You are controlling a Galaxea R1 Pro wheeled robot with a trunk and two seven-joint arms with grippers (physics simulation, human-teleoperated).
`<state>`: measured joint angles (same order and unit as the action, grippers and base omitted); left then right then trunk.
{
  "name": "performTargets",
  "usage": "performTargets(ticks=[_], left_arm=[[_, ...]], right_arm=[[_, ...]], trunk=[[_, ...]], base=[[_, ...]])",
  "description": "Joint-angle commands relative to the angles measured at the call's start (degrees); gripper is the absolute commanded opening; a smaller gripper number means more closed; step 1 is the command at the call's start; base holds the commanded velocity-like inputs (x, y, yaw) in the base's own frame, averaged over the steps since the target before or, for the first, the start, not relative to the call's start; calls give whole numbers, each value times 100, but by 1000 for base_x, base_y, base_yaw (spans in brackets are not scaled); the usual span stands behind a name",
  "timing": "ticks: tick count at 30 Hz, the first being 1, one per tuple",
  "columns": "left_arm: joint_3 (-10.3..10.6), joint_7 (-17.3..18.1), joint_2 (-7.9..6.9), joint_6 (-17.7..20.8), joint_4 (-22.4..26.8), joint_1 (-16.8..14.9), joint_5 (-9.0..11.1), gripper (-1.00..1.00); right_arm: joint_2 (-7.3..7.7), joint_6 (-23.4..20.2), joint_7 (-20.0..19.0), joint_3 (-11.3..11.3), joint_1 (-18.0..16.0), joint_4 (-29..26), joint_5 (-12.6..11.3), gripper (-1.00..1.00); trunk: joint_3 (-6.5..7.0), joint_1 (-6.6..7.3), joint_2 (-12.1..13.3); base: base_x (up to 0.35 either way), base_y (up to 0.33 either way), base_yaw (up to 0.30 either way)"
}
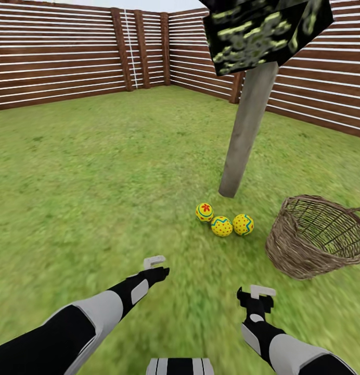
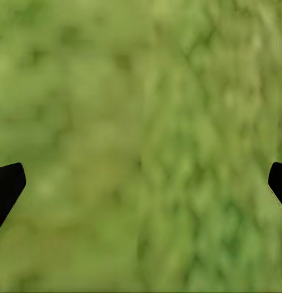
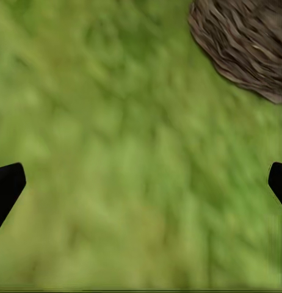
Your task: Take the three Easter eggs out of the wicker basket on the lawn in the garden, then place them on the lawn next to a single tree (choose any tree) so that all three eggs are next to the same tree and none are left in the basket.
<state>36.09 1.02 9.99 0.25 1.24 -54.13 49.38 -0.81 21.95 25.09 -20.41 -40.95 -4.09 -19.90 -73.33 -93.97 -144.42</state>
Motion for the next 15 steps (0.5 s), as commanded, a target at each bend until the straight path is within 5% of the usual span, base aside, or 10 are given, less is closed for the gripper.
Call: performTargets(ticks=[1,15], left_arm=[[49,8,0,2,-3,-3,57,100],[50,7,0,0,-6,-1,55,100]], right_arm=[[0,19,16,-53,5,8,-51,100],[-24,12,13,-68,38,31,-49,100]], trunk=[[19,3,0],[329,40,19]], base=[[0,0,0],[0,0,0]])
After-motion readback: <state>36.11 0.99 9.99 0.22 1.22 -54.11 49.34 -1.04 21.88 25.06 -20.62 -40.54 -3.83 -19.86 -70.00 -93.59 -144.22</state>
